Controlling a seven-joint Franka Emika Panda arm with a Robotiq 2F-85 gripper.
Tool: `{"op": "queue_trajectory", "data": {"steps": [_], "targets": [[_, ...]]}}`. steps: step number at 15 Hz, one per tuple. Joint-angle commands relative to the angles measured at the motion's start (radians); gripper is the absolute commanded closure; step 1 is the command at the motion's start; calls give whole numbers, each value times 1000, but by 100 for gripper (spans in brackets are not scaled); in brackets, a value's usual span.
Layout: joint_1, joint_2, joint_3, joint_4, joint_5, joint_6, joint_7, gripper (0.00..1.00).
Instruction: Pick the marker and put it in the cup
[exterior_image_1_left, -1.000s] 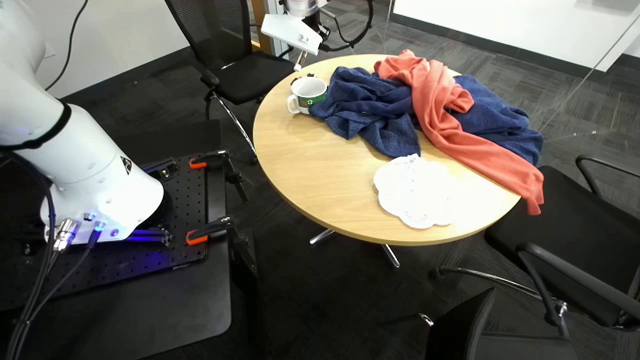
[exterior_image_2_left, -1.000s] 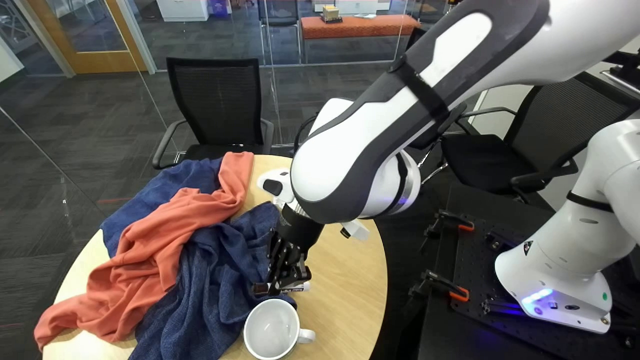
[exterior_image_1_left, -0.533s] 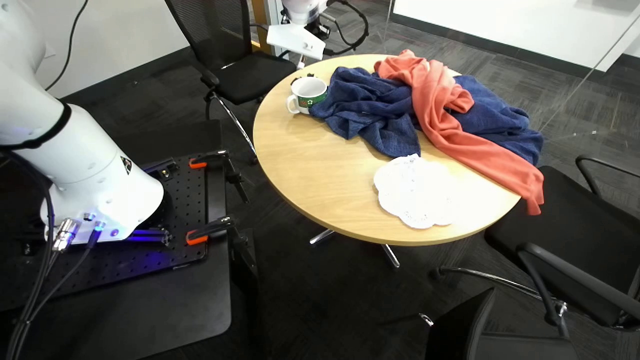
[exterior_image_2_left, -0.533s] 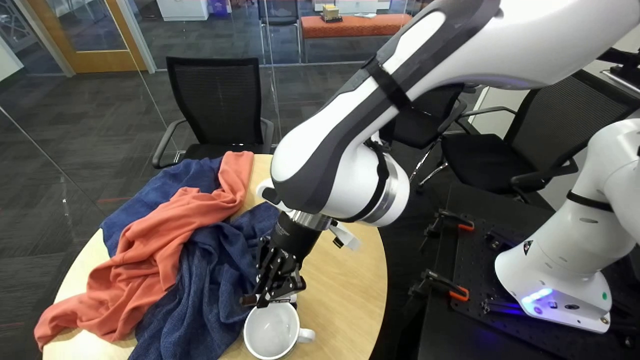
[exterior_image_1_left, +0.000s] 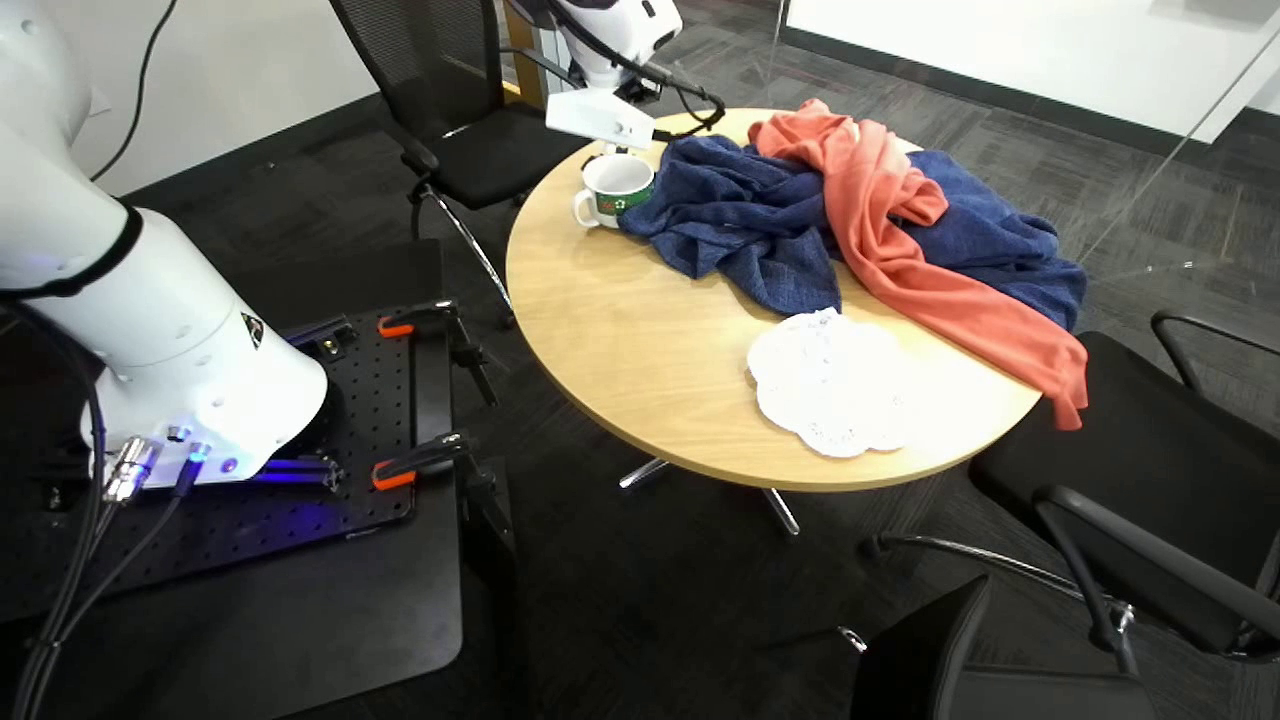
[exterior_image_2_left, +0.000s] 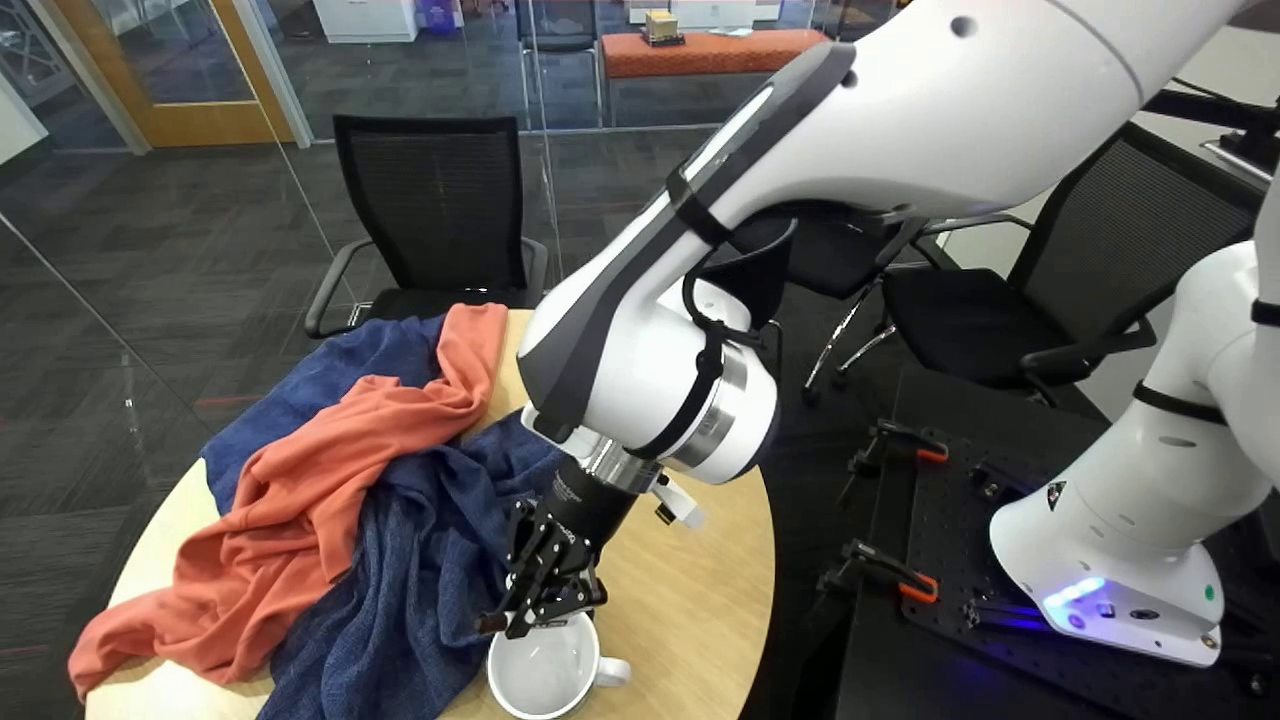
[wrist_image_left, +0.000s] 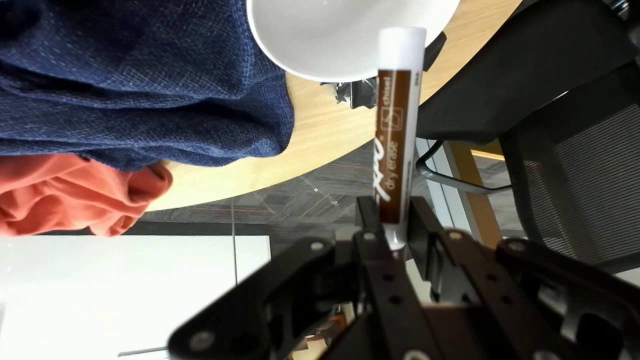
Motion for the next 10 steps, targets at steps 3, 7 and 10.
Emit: {"op": "queue_trajectory", "data": {"steps": [3,7,10], "targets": [[11,88,-5,66,134,20,-169,95],[16,132,-9,84,181,25,-234,95],[21,160,-12,90,201,30,-262,95]]}}
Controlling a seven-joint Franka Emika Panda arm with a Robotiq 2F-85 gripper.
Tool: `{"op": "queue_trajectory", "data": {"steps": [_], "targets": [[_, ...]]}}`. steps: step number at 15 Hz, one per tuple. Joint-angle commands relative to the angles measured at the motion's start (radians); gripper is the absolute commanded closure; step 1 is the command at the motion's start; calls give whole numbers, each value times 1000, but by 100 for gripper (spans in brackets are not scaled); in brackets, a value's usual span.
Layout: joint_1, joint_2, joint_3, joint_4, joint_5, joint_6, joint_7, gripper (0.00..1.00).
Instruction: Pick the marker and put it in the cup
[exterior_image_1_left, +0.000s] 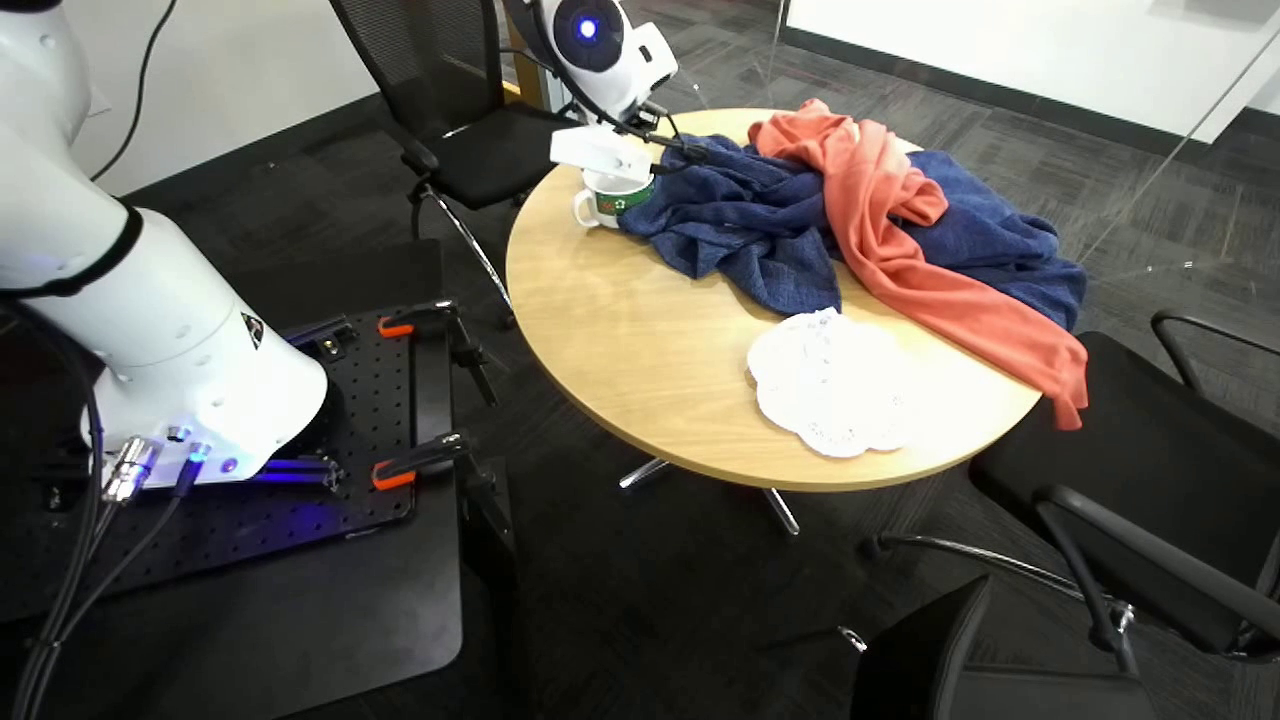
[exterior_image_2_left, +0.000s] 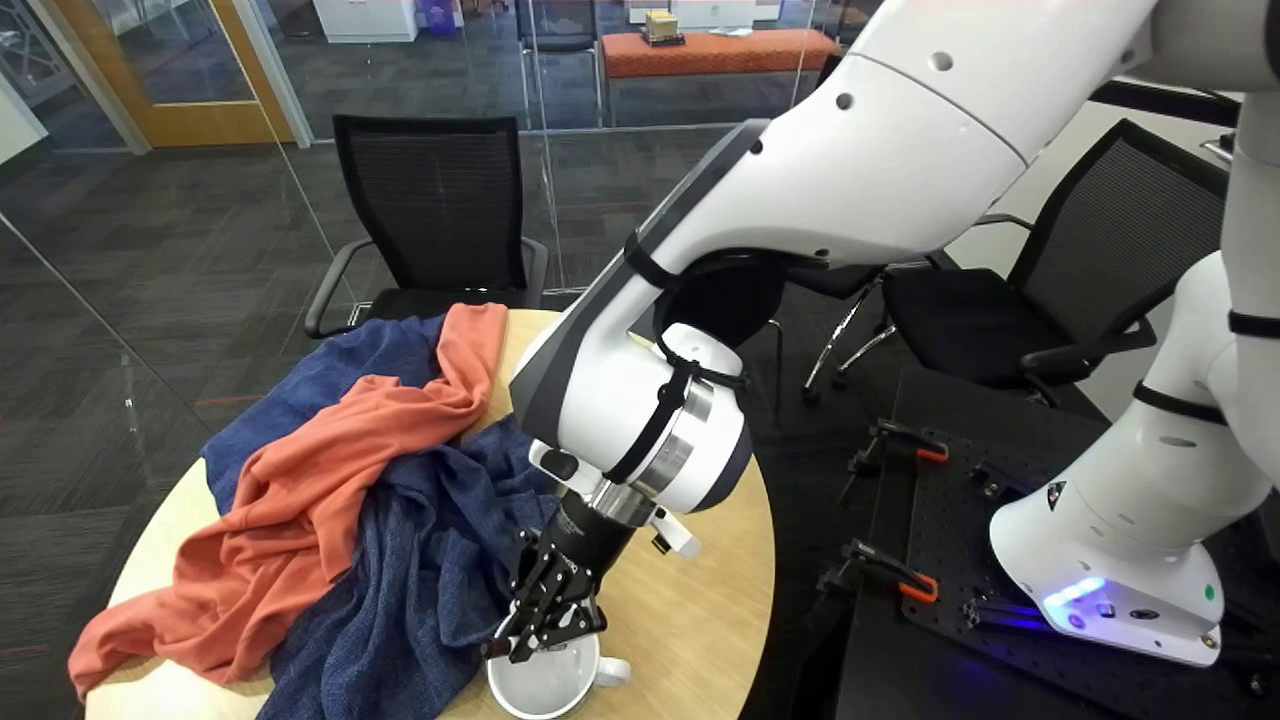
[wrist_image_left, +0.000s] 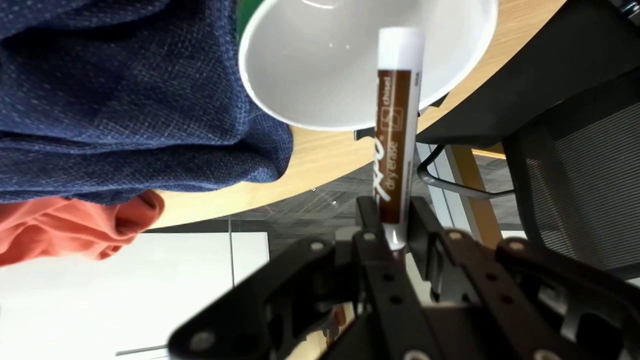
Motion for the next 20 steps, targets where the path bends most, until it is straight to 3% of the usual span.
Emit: {"op": "queue_trajectory", "data": {"steps": [1,2,4,7,12,14,20], "targets": [[18,37,-11,31,47,31,-57,95],[20,43,-12,32,48,31,-57,95],[22,51,-14,35,59,34,-66,54],[24,53,-16,39,73,32,-66,44],[20,25,-12,41,114,21,-83,5],[19,6,-8,42,144,16,-114,0],[20,-52,3,39,205,6,-186,0]]}}
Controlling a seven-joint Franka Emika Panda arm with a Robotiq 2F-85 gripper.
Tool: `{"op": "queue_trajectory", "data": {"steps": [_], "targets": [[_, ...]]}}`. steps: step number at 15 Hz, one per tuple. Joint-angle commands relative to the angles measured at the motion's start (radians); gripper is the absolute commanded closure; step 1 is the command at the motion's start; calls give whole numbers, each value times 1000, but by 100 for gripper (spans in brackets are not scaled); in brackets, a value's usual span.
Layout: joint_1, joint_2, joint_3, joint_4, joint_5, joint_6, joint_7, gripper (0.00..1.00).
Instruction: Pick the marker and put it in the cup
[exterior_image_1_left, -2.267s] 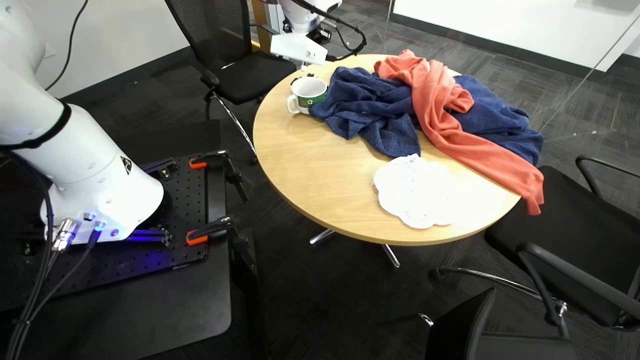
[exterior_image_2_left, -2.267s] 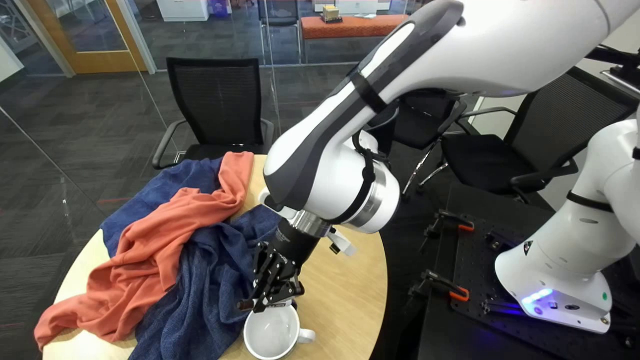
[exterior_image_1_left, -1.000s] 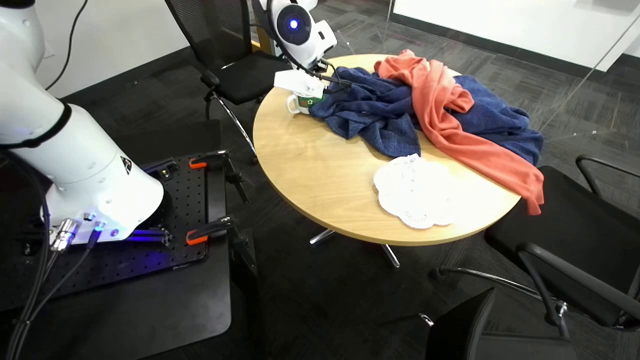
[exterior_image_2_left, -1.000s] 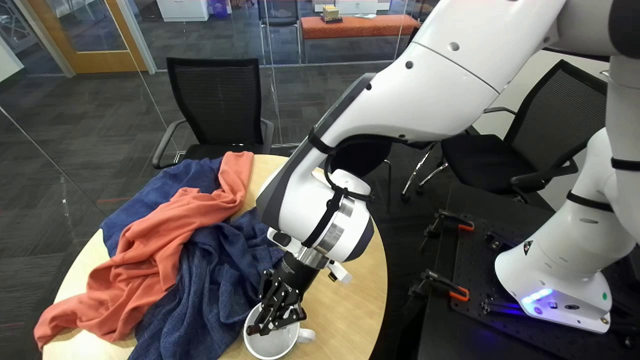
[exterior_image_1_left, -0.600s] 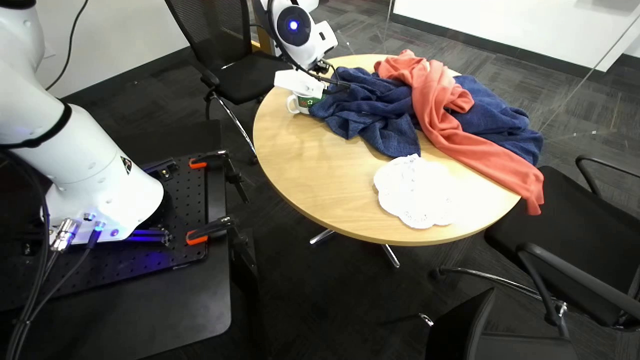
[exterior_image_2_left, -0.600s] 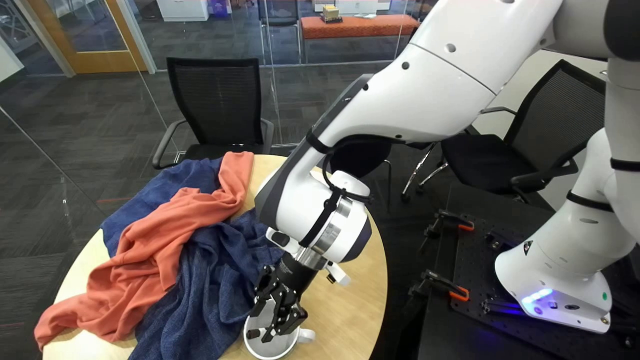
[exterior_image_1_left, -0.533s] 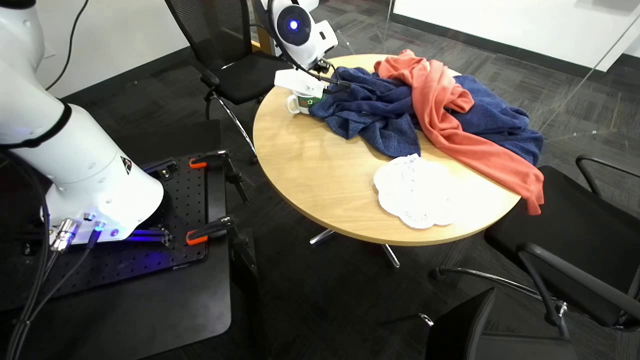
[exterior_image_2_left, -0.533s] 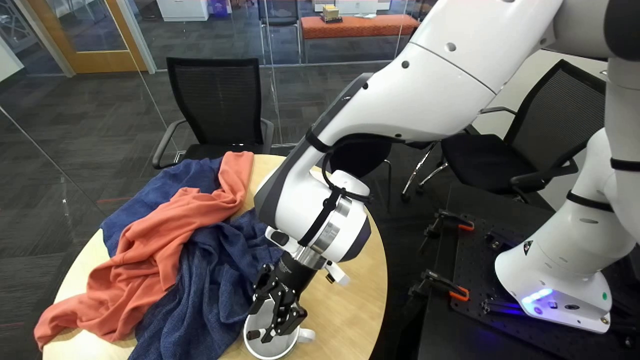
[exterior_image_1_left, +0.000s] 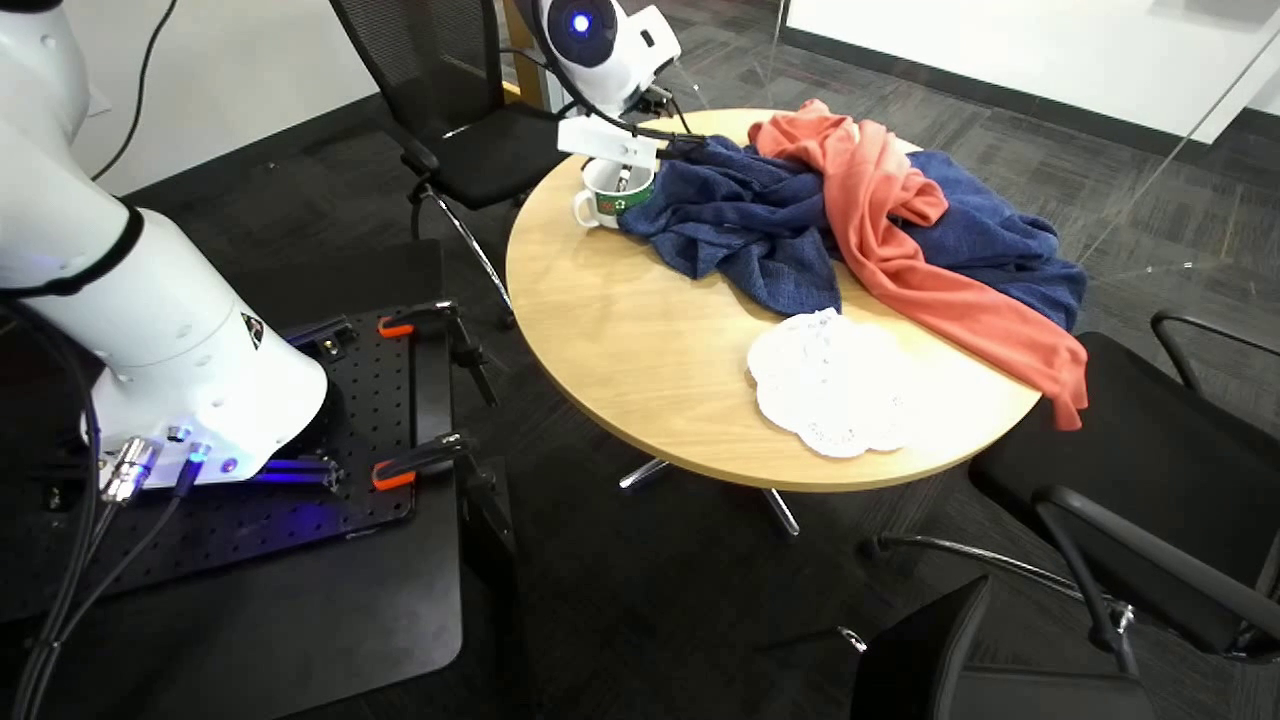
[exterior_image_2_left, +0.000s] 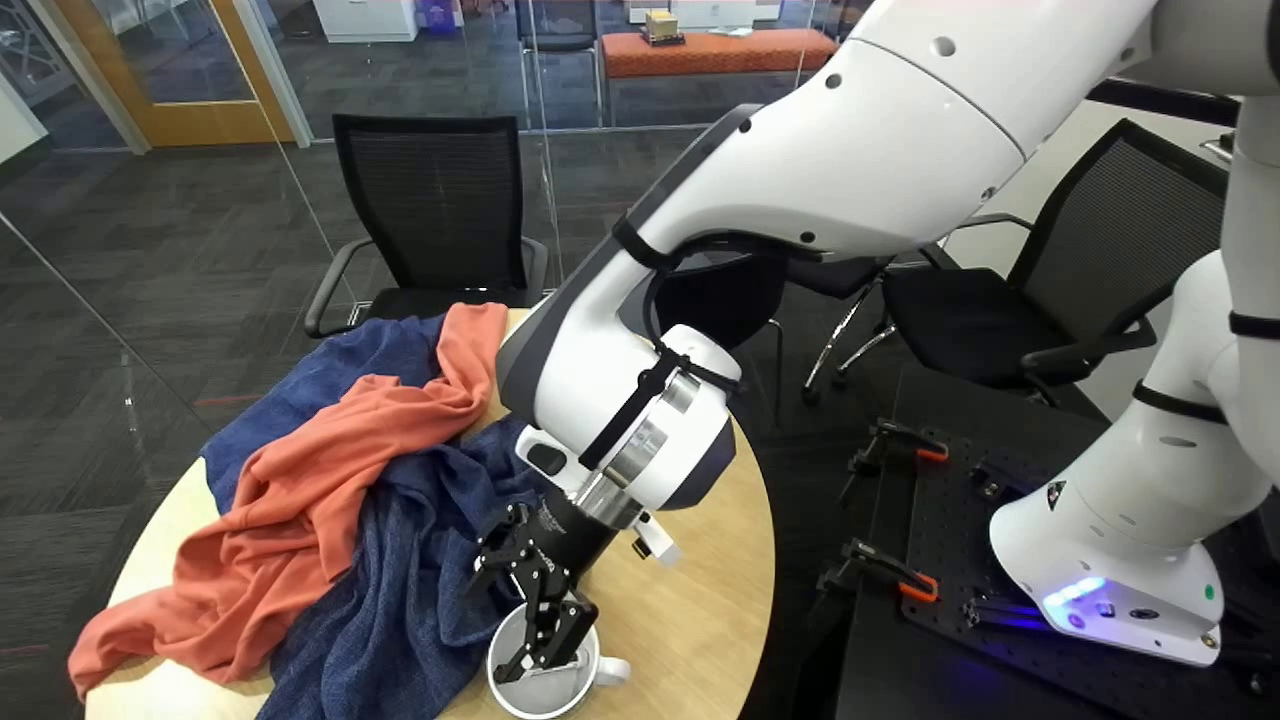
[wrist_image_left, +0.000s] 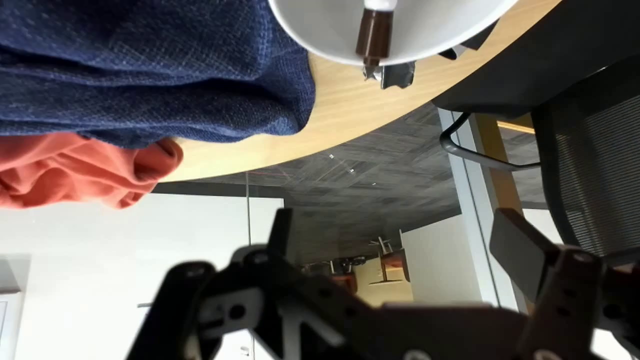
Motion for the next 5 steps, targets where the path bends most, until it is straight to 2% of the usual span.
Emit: {"op": "queue_trajectory", "data": {"steps": [1,5], "targets": [[7,-56,7,-12,43,3,-34,0],[10,-33,6,0,9,-1,0,0]]}}
